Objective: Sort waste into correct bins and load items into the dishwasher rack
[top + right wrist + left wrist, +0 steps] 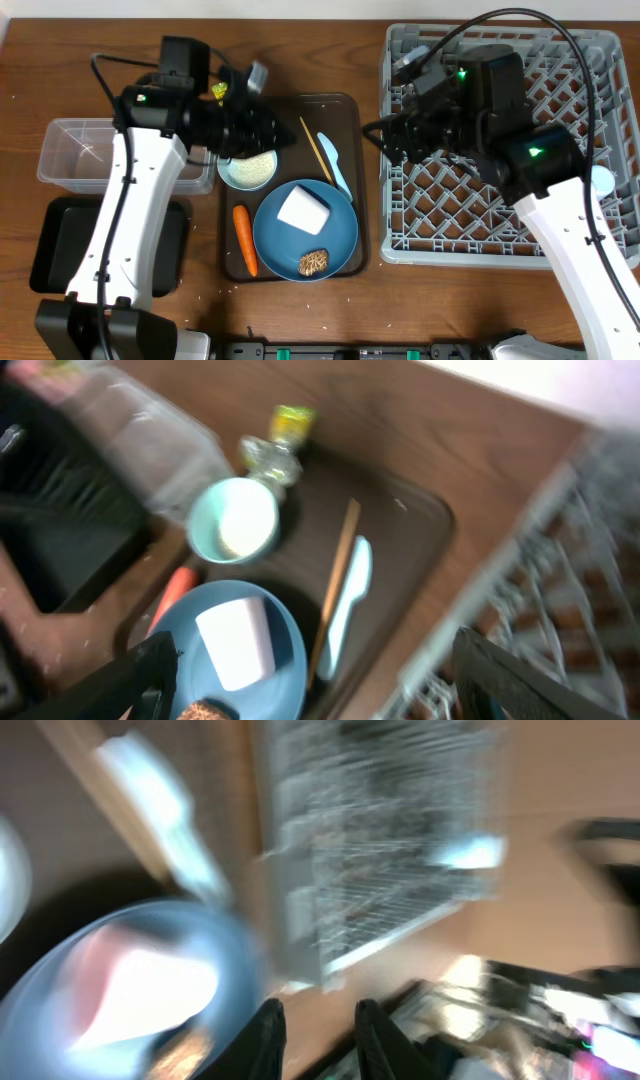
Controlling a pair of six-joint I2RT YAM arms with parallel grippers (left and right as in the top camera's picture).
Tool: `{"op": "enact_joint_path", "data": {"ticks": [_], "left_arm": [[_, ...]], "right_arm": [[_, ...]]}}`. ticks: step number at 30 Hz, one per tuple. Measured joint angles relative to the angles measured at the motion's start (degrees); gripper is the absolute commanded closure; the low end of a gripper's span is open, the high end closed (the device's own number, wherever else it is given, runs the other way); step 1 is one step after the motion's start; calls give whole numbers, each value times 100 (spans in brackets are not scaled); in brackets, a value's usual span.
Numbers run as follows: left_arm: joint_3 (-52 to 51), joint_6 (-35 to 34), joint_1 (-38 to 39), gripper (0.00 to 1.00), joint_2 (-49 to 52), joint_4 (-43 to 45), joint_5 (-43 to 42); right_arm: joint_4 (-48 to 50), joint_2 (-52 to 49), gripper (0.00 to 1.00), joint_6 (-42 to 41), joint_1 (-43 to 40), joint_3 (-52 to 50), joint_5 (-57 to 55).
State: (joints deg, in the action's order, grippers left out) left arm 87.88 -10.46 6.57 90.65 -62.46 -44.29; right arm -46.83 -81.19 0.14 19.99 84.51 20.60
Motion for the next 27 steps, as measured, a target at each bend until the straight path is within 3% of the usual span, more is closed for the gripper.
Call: {"op": "enact_joint_path", "data": {"ticks": [3, 6, 10, 12, 20, 27], "left_arm": [[0, -2, 63, 72, -2, -619, 977], [-11, 44, 94, 64, -2, -1027, 1652], [-247, 103, 334, 54, -37, -1189, 2310], [-507, 155, 470, 54, -57, -1056, 2472], [-1961, 280, 586, 54, -66, 551, 2638], [-2651, 669, 586, 52, -66, 1818, 1886]], "right_arm": [[-184, 0, 20, -372, -278, 0, -304], [-345, 0, 19, -605, -522, 0, -501], [-448, 0, 19, -743, -614, 0, -612], [-466, 0, 19, -765, -612, 0, -616], [-481, 0, 18, -787, -612, 0, -651], [-511, 0, 18, -787, -612, 0, -651]]}}
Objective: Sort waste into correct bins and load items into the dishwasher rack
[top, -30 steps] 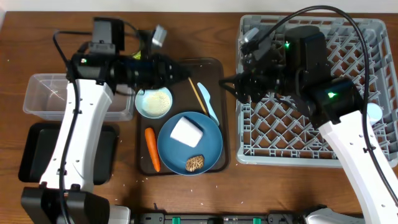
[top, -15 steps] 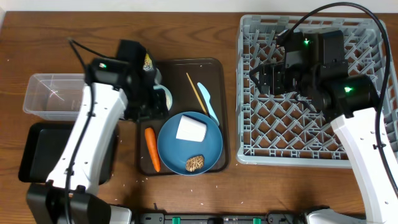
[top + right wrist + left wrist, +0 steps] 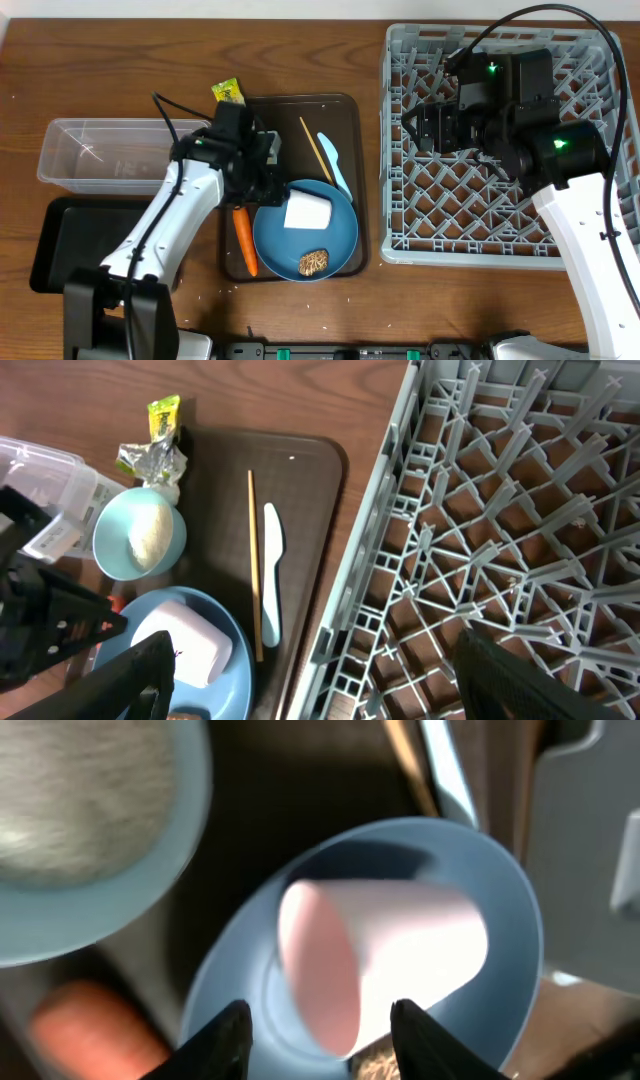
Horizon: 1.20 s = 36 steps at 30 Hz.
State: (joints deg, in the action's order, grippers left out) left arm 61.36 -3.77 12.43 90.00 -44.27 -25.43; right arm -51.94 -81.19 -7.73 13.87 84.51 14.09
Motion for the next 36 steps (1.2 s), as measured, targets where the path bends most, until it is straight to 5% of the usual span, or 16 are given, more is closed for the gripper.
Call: {"op": "enact_joint_path", "data": {"ticks": [10, 16, 23, 36], "left_arm": [[-544, 474, 0, 52, 0, 238, -894], [-586, 782, 2, 73, 0, 240, -1346], [-586, 855, 13, 80, 0, 197, -1493], [-586, 824, 866, 81, 0, 59, -1432]], "right_arm": [[-26, 0, 18, 2, 0, 0, -2], [-28, 0, 18, 2, 0, -2, 0], [-31, 0, 18, 2, 0, 0, -2], [-31, 0, 18, 2, 0, 0, -2]]}}
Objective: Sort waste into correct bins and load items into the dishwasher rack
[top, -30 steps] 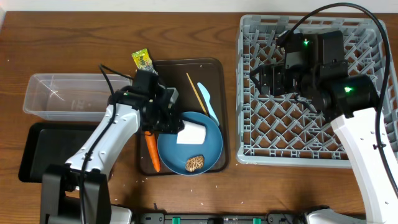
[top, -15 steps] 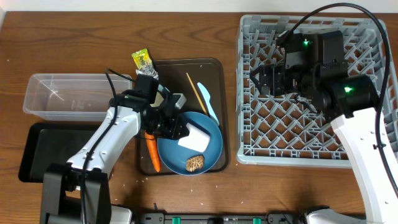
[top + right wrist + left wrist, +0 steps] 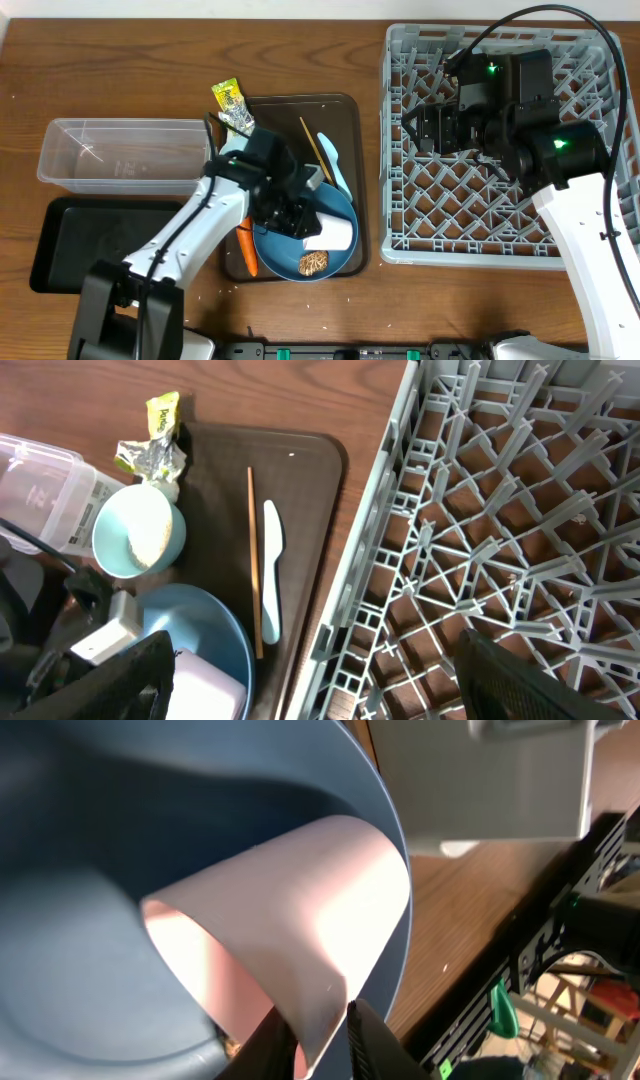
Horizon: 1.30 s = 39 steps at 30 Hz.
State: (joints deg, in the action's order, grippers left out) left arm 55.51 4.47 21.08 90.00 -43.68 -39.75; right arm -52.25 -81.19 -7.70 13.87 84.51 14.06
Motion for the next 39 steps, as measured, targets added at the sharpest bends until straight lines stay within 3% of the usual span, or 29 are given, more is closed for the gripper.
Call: {"op": "enact_joint_path", "data": {"ticks": [4, 16, 22, 28, 32, 39], "left_arm": [[0, -66, 20, 94, 0, -59, 76], [162, -68, -210, 94, -166, -387, -249], [887, -138, -1021, 94, -1143, -409, -579], [1102, -238, -1598, 94, -1930, -376, -1123], [1093, -334, -1832, 94, -1930, 190, -2031], [1078, -1189, -2024, 94, -1921, 1915, -3445]], "right_arm": [[0, 0, 18, 0, 0, 0, 0], [-125, 0, 19, 96, 0, 0, 0], [-216, 0, 20, 234, 0, -2, 111], [-223, 0, 21, 776, 0, 0, 942], [-278, 0, 20, 1467, 26, 0, 1716], [-219, 0, 17, 2865, 162, -2, 3314]]}}
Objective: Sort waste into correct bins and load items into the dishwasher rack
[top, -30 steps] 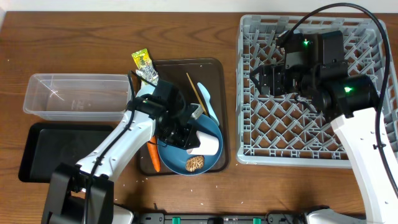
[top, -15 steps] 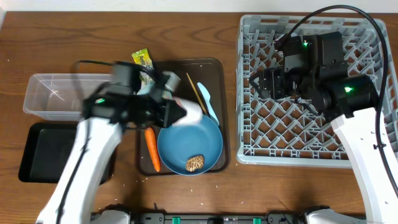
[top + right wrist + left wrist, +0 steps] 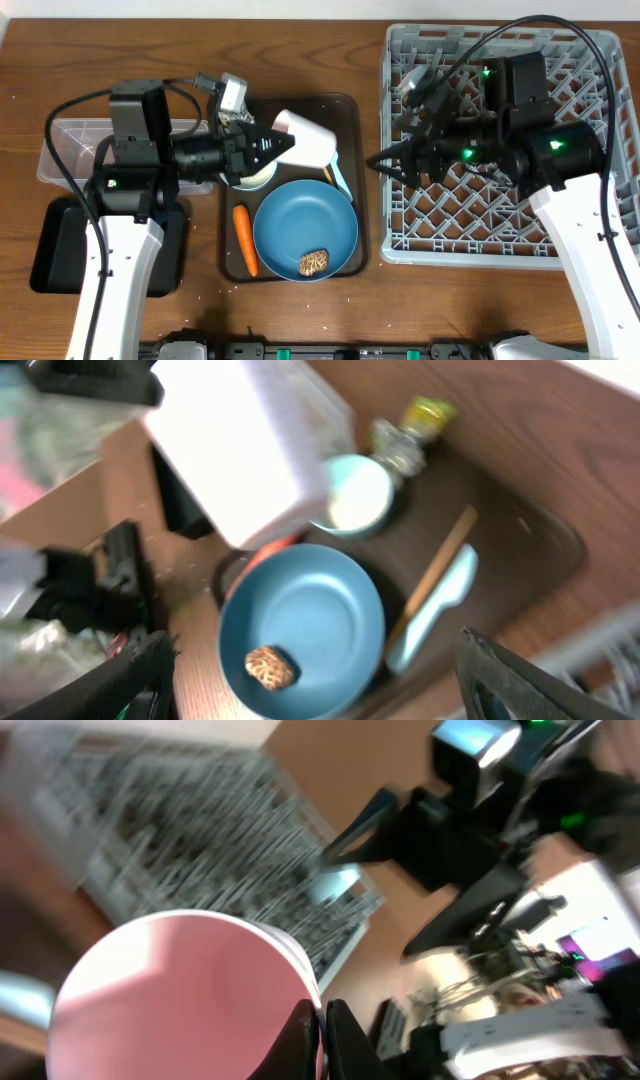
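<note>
A white paper cup hangs on its side above the back of the brown tray, with my left gripper shut on its rim. In the left wrist view the black fingers pinch the cup's wall. The blue plate holds only a brown lump. My right gripper stands open over the left edge of the grey dishwasher rack. Its wrist view looks down on the cup and plate.
An orange carrot lies left of the plate. A small bowl, a pale blue knife, a chopstick and a wrapper show near the tray's back. A clear tub and a black bin stand at the left.
The cup has left the blue plate and now hangs in my left gripper above the tray's back. My right gripper has moved left to the rack's left edge.
My left gripper was first above the small bowl, the cup lying on the blue plate. Then it was open over the cup, then shut on the cup's rim down in the plate. Now the cup is held off the plate, and the right arm has turned toward it.
</note>
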Controlling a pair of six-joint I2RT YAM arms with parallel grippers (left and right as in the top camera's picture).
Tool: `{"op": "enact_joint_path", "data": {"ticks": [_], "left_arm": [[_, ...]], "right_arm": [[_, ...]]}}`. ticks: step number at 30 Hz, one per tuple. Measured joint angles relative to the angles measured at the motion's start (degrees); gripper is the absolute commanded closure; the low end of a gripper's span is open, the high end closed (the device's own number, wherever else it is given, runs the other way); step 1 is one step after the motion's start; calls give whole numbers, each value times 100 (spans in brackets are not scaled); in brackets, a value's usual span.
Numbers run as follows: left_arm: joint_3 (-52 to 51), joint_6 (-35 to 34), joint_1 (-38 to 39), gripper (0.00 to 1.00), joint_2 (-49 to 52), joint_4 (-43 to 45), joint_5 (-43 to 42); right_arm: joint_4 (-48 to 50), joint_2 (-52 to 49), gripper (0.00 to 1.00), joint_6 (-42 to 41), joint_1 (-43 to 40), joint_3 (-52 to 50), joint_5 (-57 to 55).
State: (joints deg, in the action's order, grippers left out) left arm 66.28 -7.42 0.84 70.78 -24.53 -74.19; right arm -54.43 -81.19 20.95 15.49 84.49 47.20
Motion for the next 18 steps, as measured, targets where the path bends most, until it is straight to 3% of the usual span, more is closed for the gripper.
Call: {"op": "enact_joint_path", "data": {"ticks": [9, 18], "left_arm": [[-9, -1847, 0, 94, 0, 2323, -708], [-9, -2863, 0, 94, 0, 2758, -817]], "right_arm": [[96, -2, 10, 1150, 472, 0, 621], [1115, -9, 12, 1244, 710, -2, 348]]}}
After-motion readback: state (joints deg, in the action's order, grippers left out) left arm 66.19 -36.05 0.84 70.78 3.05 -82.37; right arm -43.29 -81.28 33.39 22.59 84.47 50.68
